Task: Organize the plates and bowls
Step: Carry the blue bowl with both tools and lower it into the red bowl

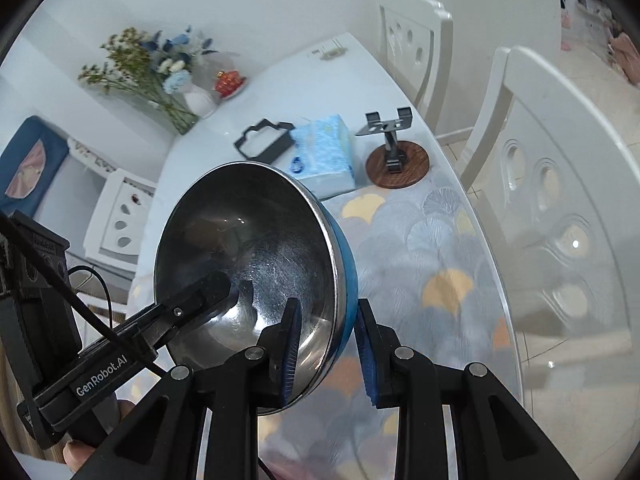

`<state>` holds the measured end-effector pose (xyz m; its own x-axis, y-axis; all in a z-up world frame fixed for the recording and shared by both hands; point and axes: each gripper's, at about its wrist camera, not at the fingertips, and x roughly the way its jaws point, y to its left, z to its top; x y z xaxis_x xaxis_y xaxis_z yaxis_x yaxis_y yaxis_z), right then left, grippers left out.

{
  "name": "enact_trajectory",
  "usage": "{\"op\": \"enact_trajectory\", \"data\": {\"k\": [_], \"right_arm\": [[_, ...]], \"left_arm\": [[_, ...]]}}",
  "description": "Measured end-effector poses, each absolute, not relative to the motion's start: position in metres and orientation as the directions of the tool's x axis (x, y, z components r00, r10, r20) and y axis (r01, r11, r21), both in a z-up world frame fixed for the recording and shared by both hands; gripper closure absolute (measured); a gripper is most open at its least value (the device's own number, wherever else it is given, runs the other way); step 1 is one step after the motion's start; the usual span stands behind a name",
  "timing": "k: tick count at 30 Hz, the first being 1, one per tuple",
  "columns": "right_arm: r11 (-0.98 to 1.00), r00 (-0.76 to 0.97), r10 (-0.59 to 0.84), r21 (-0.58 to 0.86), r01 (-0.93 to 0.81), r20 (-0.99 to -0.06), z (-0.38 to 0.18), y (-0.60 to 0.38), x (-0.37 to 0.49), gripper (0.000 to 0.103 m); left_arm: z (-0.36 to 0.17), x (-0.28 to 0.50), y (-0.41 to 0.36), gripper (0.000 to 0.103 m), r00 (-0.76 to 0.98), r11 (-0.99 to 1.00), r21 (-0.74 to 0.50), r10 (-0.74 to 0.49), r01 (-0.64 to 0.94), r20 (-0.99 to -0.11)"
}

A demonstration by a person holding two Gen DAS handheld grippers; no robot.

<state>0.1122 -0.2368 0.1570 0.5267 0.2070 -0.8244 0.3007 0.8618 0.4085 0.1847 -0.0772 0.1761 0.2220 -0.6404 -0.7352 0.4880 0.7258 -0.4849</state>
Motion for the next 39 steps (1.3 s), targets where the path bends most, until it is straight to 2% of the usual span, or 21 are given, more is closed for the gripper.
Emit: {"op": "enact_trajectory", "data": {"k": [9,21,26,34,39], "right_arm": [[0.87,0.559,0.201,0.409,0.275,-0.805,0.183,-0.184,0.031,0.076],[0.872,0.479,0.239,0.404,0.277,-0.845,0.157,-0.126,-0.054,0.075],[0.862,0.449,0.256,0.412,0.295,-0.856,0.145,-0.122,-0.066,0.075],[0.868,0.479,0.233,0.403,0.29,-0.846,0.168,-0.117,-0.059,0.073],[0.865,0.41,0.261,0.4,0.302,-0.874,0.141,-0.108,-0.057,0.073]], "left_arm": [[0.207,0.106,-0.023,0.085,0.274,0.733,-0.474,-0.645,0.489,-0.714],[0.183,0.023,0.034,0.087,0.25,0.757,-0.501,-0.627,0.42,-0.738],[0.175,0.012,0.037,0.087,0.237,0.767,-0.487,-0.61,0.418,-0.756],[0.199,0.009,0.037,0.087,0.293,0.774,-0.444,-0.599,0.452,-0.745],[0.175,0.006,0.042,0.087,0.265,0.799,-0.425,-0.559,0.426,-0.786]]}}
